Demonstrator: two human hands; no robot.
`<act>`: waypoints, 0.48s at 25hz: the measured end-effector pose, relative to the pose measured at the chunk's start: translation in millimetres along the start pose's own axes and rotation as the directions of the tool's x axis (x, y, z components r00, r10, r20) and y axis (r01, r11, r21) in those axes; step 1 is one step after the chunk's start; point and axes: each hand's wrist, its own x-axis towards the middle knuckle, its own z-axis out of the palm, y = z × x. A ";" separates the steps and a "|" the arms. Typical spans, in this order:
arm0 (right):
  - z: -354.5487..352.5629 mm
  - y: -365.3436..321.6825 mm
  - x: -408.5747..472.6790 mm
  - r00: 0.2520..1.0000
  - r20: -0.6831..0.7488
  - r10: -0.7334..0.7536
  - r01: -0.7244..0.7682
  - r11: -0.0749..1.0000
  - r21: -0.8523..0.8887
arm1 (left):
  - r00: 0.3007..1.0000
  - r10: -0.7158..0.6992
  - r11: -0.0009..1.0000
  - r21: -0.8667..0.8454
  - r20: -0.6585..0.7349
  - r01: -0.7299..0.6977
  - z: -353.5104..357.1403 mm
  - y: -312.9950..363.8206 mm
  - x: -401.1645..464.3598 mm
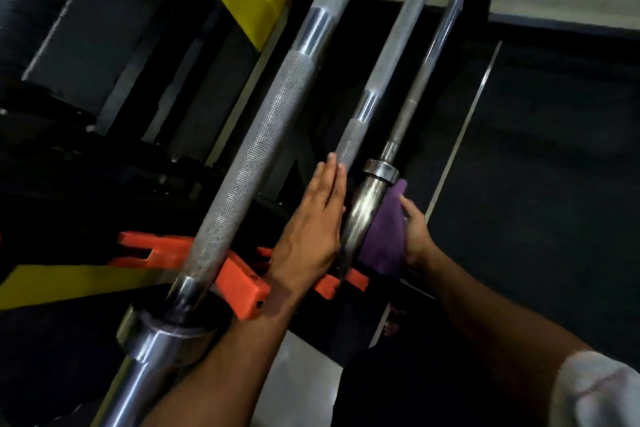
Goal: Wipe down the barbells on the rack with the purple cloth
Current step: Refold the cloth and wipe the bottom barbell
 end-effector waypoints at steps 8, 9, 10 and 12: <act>21.5 24.3 70.7 0.993 -0.084 -0.079 0.095 0.975 0.199 | 0.999 -0.024 0.998 -0.061 -0.025 0.023 2.9 0.9 3.9; 28.3 23.8 65.6 0.994 -0.073 -0.075 0.088 0.978 0.189 | 0.999 -0.027 0.998 -0.066 -0.022 0.025 3.5 1.3 3.7; 38.2 22.5 56.1 0.995 -0.049 -0.087 0.094 0.979 0.183 | 1.000 -0.022 0.997 -0.069 -0.019 0.021 3.6 1.1 3.5; 50.2 24.1 35.5 0.996 0.033 -0.080 0.072 0.979 0.191 | 0.999 -0.010 0.999 -0.042 -0.034 0.009 3.7 0.1 3.8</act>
